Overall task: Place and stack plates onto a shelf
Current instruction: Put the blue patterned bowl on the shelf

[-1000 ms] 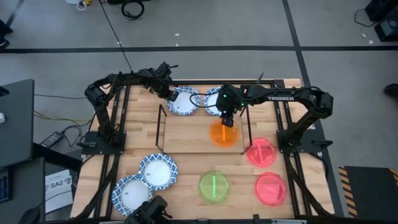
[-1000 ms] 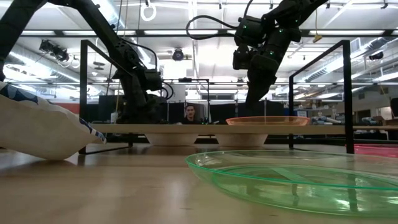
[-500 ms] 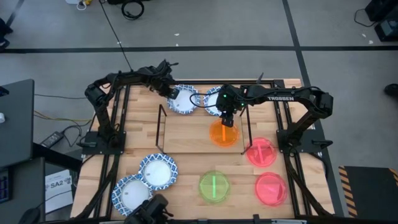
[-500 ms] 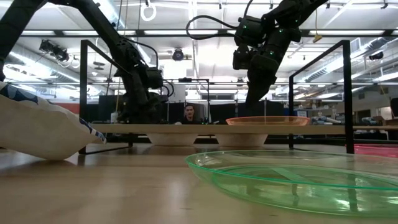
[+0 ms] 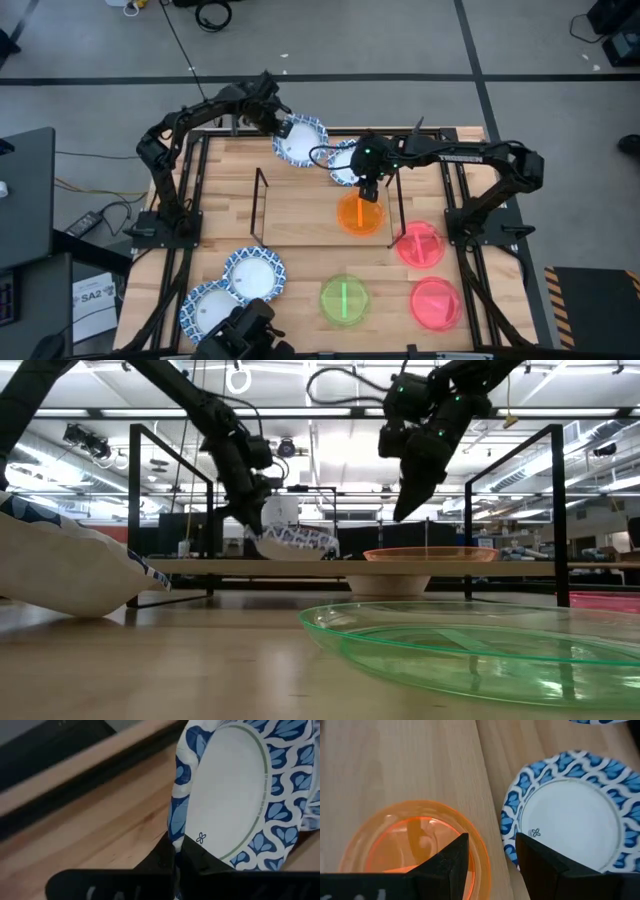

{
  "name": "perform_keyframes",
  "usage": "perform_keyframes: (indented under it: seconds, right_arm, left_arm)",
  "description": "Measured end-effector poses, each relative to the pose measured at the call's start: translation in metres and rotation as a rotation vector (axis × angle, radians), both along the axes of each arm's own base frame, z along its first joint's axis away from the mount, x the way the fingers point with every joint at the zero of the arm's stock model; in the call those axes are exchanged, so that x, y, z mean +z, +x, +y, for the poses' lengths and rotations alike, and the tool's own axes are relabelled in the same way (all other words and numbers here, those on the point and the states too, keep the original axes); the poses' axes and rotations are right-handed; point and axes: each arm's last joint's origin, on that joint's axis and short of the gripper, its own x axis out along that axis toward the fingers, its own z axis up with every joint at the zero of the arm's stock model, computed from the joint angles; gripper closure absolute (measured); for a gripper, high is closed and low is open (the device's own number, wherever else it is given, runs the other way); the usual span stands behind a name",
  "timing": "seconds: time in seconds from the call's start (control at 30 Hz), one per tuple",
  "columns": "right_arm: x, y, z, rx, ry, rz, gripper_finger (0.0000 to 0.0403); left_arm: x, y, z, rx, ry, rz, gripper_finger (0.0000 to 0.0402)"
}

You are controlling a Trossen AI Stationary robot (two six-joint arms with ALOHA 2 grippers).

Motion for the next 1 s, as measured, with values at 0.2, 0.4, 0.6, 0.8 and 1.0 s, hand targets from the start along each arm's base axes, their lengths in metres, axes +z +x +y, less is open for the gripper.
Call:
perform_keyframes:
  seconds: [0.2,0.4,0.6,0.8,1.0]
  right_arm:
    - [0.023,-0.014,0.004,0.008,-0.044,-0.061,0.0235]
    - [0.045,-0.034,0.009,-0.013,-0.078,-0.104,0.0235]
    - [0.067,-0.059,0.015,-0.028,-0.098,-0.150,0.0235]
    - [0.084,-0.080,0.024,-0.029,-0.118,-0.204,0.0235]
    - [0.095,-0.093,0.029,-0.037,-0.132,-0.258,0.0235]
  left_arm:
    - [0.042,0.004,-0.001,-0.053,0.021,0.007,0.0398]
    - [0.082,0.012,-0.018,-0.141,0.027,0.020,0.0398]
    - [0.115,0.026,-0.050,-0.259,0.022,0.036,0.0398]
    - [0.126,0.044,-0.090,-0.382,-0.008,0.068,0.0398]
    - [0.124,0.063,-0.136,-0.546,-0.040,0.124,0.0398]
